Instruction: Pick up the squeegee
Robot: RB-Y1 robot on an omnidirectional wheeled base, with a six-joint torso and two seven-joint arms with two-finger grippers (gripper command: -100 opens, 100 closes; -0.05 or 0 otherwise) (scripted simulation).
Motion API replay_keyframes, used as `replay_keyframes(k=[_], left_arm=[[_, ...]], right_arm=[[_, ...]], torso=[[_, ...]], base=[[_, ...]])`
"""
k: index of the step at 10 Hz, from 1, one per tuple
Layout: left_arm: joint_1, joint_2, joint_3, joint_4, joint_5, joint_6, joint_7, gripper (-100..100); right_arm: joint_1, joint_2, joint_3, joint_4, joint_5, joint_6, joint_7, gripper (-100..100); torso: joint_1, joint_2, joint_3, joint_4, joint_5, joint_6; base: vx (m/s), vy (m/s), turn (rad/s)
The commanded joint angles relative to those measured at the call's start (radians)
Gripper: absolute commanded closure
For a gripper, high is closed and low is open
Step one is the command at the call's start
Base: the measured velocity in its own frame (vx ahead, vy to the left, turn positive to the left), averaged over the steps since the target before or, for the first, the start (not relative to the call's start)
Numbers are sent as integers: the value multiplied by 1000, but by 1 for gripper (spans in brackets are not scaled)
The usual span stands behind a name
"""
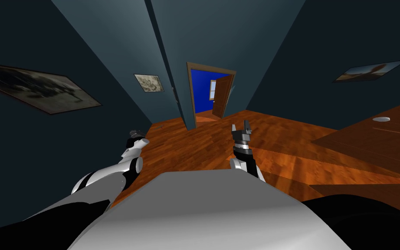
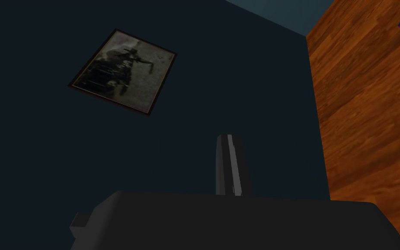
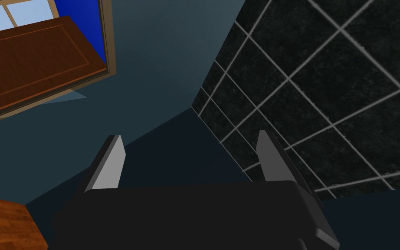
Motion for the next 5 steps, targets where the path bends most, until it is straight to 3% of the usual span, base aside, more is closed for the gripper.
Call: replay_keyframes(k=[1, 2, 3, 4, 5], left_arm=[[0, 0, 0, 0, 0, 0, 0, 100], [0, 0, 0, 0, 0, 0, 0, 100], [0, 0, 0, 0, 0, 0, 0, 0], [9, -14, 3, 5, -2, -20, 0, -100], [13, -21, 4, 7, -3, -28, 1, -100]], right_arm=[[0, 0, 0, 0, 0, 0, 0, 0], [0, 0, 0, 0, 0, 0, 0, 0], [0, 0, 0, 0, 0, 0, 0, 0], [0, 0, 0, 0, 0, 0, 0, 0], [0, 0, 0, 0, 0, 0, 0, 0]], torso=[[0, 0, 0, 0, 0, 0], [0, 0, 0, 0, 0, 0], [0, 0, 0, 0, 0, 0], [0, 0, 0, 0, 0, 0], [-1, -5, -3, -1, 0, 0]], base=[[0, 0, 0], [0, 0, 0], [0, 0, 0], [117, -9, -32], [203, -27, -31]])
